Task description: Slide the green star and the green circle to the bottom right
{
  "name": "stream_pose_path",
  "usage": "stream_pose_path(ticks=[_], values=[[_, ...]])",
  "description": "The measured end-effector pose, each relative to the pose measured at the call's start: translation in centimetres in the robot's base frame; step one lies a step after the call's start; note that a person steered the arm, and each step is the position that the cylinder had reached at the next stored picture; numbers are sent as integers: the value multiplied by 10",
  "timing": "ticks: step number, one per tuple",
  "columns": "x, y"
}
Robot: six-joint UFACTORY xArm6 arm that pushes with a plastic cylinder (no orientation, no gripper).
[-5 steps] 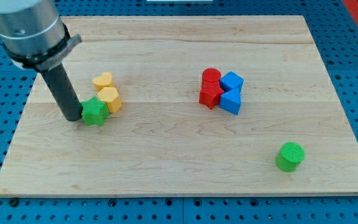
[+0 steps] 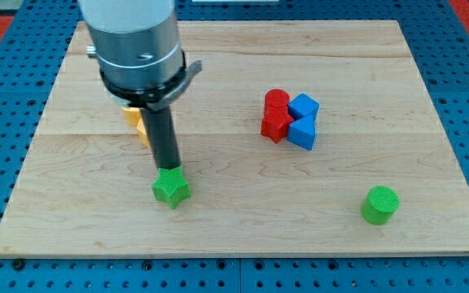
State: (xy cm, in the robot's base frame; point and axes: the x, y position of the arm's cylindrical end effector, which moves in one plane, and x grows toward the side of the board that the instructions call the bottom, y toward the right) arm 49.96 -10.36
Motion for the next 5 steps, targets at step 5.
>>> stream_pose_path(ticks=[5], values=[[42, 130]])
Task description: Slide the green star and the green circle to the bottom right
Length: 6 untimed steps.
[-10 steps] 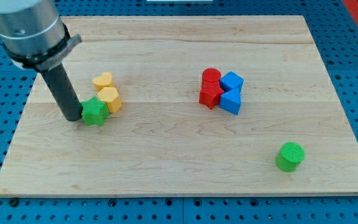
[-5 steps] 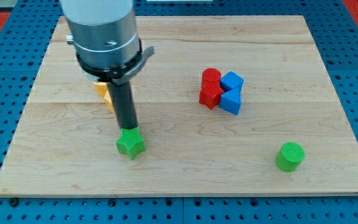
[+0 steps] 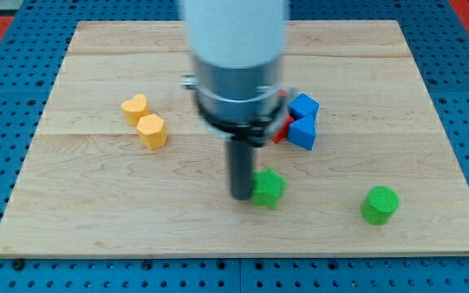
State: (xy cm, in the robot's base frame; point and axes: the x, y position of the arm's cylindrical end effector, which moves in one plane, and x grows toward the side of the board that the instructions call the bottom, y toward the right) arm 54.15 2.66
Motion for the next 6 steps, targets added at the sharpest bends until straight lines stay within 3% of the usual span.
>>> stream_pose_path(ticks=[2, 4, 6], values=[[-1, 21], [-1, 128], [-24, 140]])
